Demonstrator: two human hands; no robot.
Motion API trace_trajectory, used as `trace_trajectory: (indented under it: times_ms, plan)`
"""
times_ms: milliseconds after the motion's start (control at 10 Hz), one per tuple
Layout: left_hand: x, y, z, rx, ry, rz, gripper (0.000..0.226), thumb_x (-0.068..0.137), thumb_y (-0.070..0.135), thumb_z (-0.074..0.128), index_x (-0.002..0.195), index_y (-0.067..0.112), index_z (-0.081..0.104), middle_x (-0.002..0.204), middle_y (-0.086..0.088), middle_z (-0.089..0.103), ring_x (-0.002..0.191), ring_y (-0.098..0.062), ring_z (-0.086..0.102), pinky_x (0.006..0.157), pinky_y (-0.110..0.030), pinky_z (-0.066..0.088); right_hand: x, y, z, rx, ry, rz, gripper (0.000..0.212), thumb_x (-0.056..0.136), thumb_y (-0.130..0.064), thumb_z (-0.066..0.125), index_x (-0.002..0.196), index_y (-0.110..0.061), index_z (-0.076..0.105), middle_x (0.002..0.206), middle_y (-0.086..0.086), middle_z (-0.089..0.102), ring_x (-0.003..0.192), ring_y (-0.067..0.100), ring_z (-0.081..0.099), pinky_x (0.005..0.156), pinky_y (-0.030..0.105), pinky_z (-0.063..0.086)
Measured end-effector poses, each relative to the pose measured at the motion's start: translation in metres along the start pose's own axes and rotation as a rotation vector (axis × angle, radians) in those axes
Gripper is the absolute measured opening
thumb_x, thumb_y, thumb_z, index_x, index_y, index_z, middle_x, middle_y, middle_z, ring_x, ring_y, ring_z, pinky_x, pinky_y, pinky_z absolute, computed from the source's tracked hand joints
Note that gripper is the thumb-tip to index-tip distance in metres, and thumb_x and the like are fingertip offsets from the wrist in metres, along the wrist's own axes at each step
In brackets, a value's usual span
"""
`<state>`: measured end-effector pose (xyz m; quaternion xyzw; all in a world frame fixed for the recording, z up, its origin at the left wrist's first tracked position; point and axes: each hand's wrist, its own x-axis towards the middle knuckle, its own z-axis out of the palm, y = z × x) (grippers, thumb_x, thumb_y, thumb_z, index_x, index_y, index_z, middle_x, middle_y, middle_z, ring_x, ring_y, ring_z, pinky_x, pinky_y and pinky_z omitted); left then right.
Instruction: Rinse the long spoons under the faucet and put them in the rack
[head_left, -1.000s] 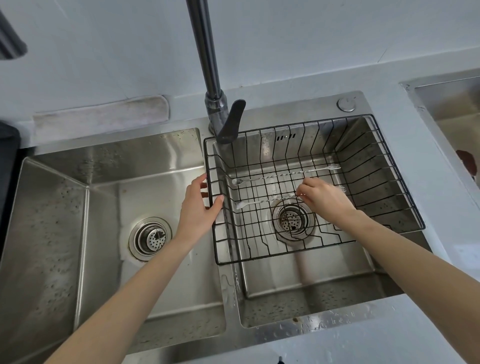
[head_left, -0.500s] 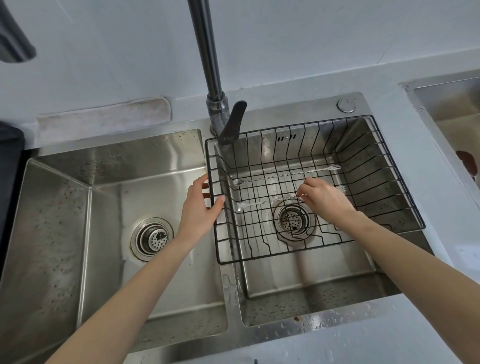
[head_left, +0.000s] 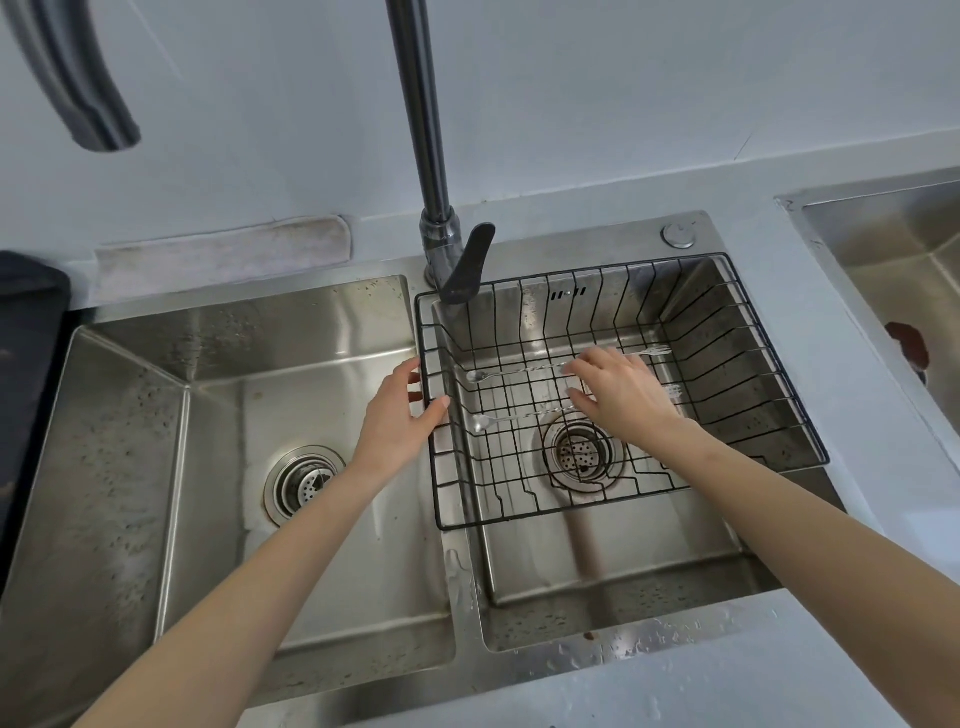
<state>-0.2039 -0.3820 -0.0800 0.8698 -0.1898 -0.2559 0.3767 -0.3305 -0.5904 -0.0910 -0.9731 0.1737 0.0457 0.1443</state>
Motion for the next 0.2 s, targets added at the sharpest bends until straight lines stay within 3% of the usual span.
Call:
trace_trajectory:
  times_ms: [200]
  plan:
    - [0.000,0.025,-0.024,0.176,0.066,0.131,0.059,0.090,0.026,0.048,0.141,0.008,0.024,0.147,-0.012,0.034,0.135,-0.025,0.032,0.110,-0.034,0.025,0.016,-0.041,-0.033,0.062,0.233,-0.004,0.040,0.088,-0.025,0.052,0.127,-0.014,0.050,0.139,0.011,0.048,0.133,0.027,0.039,0.113,0.046,0.021]
